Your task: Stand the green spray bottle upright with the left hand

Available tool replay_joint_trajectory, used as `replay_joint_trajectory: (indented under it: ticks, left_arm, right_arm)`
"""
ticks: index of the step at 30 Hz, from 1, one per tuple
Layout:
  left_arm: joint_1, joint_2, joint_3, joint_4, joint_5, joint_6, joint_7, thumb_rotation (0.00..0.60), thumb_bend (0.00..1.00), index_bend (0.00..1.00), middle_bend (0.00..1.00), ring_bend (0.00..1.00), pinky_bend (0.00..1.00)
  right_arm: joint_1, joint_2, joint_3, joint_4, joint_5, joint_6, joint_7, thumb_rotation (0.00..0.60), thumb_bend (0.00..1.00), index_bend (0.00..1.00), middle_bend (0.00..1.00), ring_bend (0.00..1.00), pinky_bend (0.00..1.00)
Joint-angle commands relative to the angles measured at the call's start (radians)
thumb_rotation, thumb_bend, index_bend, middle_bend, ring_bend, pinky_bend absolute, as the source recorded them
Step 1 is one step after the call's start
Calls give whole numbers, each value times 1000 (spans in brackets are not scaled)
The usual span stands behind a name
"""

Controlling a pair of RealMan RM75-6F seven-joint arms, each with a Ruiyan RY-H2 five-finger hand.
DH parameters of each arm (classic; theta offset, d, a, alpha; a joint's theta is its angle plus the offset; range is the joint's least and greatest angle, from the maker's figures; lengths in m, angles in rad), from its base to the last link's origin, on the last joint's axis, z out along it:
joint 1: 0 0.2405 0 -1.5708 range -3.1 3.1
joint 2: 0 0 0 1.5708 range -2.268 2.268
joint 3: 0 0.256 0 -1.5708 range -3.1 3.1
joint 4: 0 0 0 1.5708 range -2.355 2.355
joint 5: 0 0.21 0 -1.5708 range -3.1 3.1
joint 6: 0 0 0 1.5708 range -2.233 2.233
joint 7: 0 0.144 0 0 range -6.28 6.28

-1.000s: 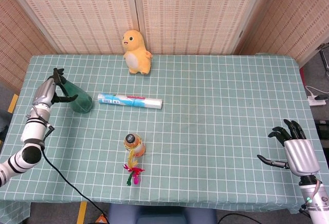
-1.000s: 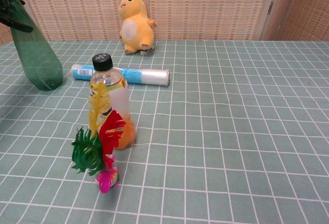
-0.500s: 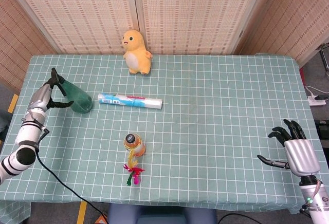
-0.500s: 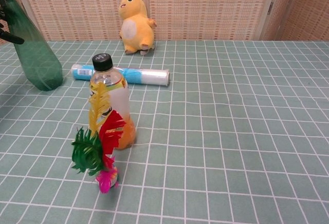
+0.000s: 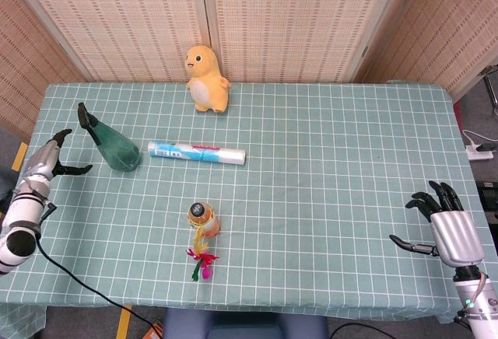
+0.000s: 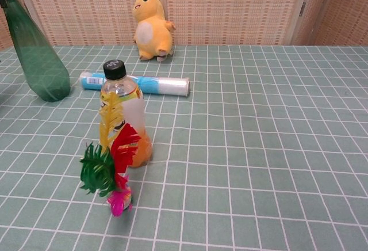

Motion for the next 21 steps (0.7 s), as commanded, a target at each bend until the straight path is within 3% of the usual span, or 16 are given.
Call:
replay_joint_trajectory:
  ticks: [1, 8, 11, 14, 17, 21]
  left_arm:
    - [76, 75, 21, -85, 161, 41, -28, 600, 297, 0, 0, 0, 49]
    - [290, 150, 135, -225, 653, 380, -67, 600, 304, 0, 2, 0, 73]
    - [371, 135, 197, -225, 801, 516, -82, 600, 287, 45, 76, 20, 121]
    - [413, 138, 236, -240, 892, 597, -54, 600, 263, 175, 186, 117, 144]
    - [441, 130, 243, -248, 954, 690, 15, 600, 260, 303, 273, 200, 136]
    - [465, 100, 234, -274, 997, 770, 24, 600, 244, 282, 271, 204, 126]
  right_arm:
    - [0, 0, -1, 3, -3, 2, 7, 600, 0, 393, 274, 71, 80]
    - [-1, -1, -2, 8, -11, 6, 19, 600, 0, 393, 274, 71, 80]
    - [-4, -1, -3, 7, -10, 10, 22, 600, 0, 393, 274, 71, 80]
    - [-5, 1, -4, 9, -13, 13, 26, 600, 0, 393, 276, 71, 80]
    - [-5, 1, -4, 10, -14, 12, 27, 600, 0, 392, 277, 71, 80]
    - [-6, 1, -3, 11, -11, 12, 24, 600, 0, 393, 278, 71, 80]
